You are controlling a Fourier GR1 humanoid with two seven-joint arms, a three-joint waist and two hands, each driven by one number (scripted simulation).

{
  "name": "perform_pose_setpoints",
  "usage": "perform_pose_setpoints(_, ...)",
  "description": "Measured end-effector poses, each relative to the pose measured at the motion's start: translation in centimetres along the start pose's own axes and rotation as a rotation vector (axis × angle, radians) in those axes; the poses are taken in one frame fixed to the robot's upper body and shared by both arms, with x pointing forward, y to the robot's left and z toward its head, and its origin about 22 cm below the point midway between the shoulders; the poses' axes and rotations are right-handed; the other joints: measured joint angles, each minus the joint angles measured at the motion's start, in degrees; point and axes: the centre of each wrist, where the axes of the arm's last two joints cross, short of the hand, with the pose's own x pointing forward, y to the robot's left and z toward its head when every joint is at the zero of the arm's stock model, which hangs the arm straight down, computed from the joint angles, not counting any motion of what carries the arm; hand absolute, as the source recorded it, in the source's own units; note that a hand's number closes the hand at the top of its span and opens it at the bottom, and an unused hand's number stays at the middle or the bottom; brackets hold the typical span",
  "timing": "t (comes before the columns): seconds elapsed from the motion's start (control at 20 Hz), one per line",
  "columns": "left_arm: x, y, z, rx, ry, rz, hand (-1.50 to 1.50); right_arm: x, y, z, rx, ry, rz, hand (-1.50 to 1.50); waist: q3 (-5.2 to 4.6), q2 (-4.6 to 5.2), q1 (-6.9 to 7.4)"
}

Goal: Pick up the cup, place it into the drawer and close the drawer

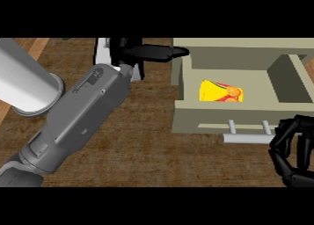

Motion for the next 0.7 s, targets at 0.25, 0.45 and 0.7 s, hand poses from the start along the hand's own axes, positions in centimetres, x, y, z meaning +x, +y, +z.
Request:
perform_pose_setpoints(0.25, 0.4, 5.0, 3.1, 0.042, 0.010, 0.009, -1.50, -0.7, 0.2, 0.1, 0.027, 0.060, 0.088, 1.50, 0.01, 0.00, 0.67)
perform_pose_setpoints(0.45, 1.3, 8.7, 6.0, 0.065, 0.019, 0.018, -1.50, -1.5, 1.0, -0.5, 0.029, 0.100, 0.129, 1.50, 0.02, 0.16, 0.52)
perform_pose_setpoints(0.7, 1.5, 12.0, 9.4, 0.079, 0.033, 0.031, -1.50, -2.9, 1.7, -1.6, 0.087, 0.129, 0.268, 1.50, 0.02, 0.37, 0.39)
